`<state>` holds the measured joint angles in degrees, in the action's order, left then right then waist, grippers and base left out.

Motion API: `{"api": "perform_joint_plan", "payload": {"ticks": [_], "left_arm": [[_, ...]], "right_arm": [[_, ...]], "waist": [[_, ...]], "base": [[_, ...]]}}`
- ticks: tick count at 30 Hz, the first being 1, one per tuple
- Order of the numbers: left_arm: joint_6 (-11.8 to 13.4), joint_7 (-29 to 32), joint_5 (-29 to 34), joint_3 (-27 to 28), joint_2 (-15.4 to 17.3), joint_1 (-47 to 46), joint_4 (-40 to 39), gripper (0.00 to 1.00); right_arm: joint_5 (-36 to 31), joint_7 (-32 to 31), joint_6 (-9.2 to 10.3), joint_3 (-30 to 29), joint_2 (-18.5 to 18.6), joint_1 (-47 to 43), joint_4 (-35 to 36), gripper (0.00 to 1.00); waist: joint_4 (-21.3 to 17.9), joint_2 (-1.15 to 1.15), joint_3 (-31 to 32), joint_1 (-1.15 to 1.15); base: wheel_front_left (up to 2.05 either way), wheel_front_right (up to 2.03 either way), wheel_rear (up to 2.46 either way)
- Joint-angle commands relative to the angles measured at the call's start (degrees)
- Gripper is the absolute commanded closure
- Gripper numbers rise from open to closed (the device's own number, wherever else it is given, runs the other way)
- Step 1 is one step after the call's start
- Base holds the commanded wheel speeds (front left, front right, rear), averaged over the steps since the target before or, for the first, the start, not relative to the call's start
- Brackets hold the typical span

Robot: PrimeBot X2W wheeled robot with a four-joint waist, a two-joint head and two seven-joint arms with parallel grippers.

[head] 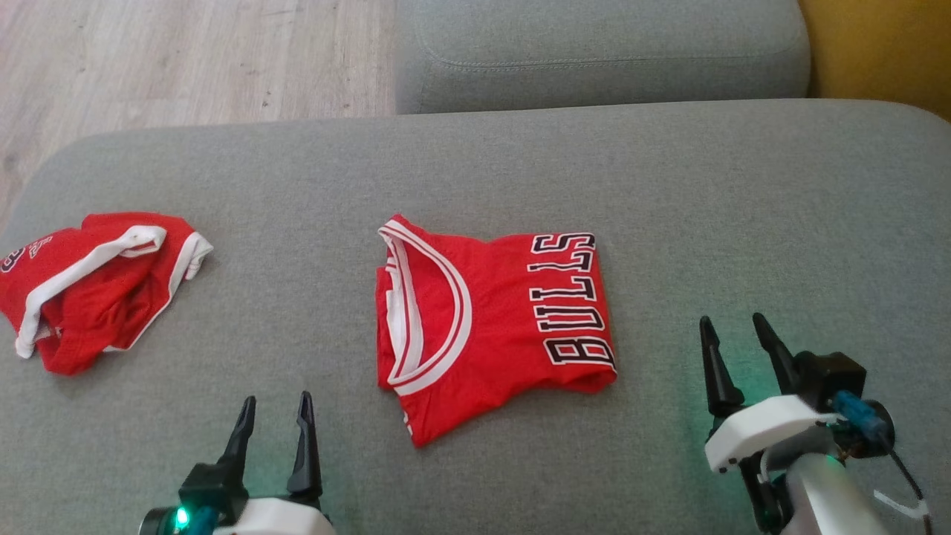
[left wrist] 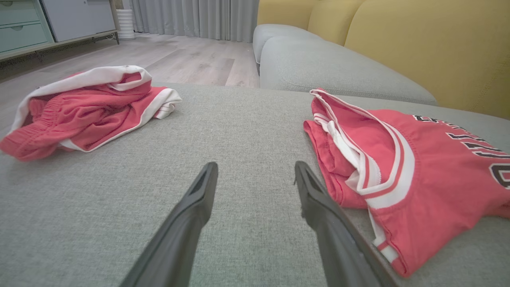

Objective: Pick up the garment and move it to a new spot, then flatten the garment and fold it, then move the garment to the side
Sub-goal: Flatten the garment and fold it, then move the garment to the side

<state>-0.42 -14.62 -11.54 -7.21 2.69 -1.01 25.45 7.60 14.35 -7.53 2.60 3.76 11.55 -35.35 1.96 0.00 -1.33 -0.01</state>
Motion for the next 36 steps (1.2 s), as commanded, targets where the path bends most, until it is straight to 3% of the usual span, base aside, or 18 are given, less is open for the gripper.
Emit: {"api": "perform_joint_plan", "payload": {"ticks": [1,10,18,21,28,29,30,31,36], "left_arm": [[0.41,-0.38,-0.13,2.15,0.19,-1.27,-2.13,0.00],[0.26,-0.38,-0.05,1.64,0.19,-1.78,-2.10,0.00],[-0.06,-0.38,-0.89,-0.96,0.19,-4.23,-2.16,0.00],[0.29,-0.38,-2.25,-2.02,0.19,-5.03,-1.93,0.00],[0.31,-0.38,-2.02,-3.46,0.19,-5.38,-1.81,0.00],[0.26,-0.38,-1.89,-3.51,0.19,-5.38,-1.82,0.00],[0.24,-0.38,-1.79,-3.43,0.19,-5.39,-1.83,0.00],[0.31,-0.38,-1.73,-3.17,0.19,-5.41,-1.86,0.00],[0.03,-0.38,-1.24,-2.36,0.19,-5.71,-2.02,0.00]], "right_arm": [[-0.80,0.64,0.04,1.10,-0.65,1.29,1.70,0.00],[-1.49,0.64,0.04,0.93,-0.86,1.76,1.68,0.00],[0.61,0.64,0.04,7.43,-0.87,7.63,0.09,0.00],[1.52,0.64,0.04,8.97,-0.88,10.58,-3.38,0.00],[-1.00,-1.87,0.04,8.77,-0.88,14.33,-18.54,0.00],[-1.02,-2.21,0.04,8.84,-0.88,14.53,-20.06,0.09],[-1.12,-2.48,0.04,9.17,-0.88,14.73,-21.37,0.68],[-0.86,-2.46,0.04,9.52,-0.88,14.94,-22.31,1.00],[-0.23,-1.04,0.04,10.91,-0.88,15.99,-23.94,1.00]], "waist": [[-0.15,0.00,0.08,0.01],[0.59,0.00,-0.97,0.01],[4.31,0.00,-4.82,0.01],[6.63,0.00,-6.08,0.01],[10.03,0.00,-7.53,0.01],[10.10,0.00,-7.60,0.01],[10.06,0.00,-7.66,0.01],[9.78,0.00,-7.70,0.01],[7.02,0.00,-7.41,0.01]], "base": [[0.00,0.00,0.00],[0.00,0.00,0.00],[0.00,0.00,0.00],[0.00,0.00,0.00],[0.00,0.00,0.00],[0.00,0.00,0.00],[0.00,0.00,0.00],[0.00,0.00,0.00],[0.00,0.00,0.00]]}}
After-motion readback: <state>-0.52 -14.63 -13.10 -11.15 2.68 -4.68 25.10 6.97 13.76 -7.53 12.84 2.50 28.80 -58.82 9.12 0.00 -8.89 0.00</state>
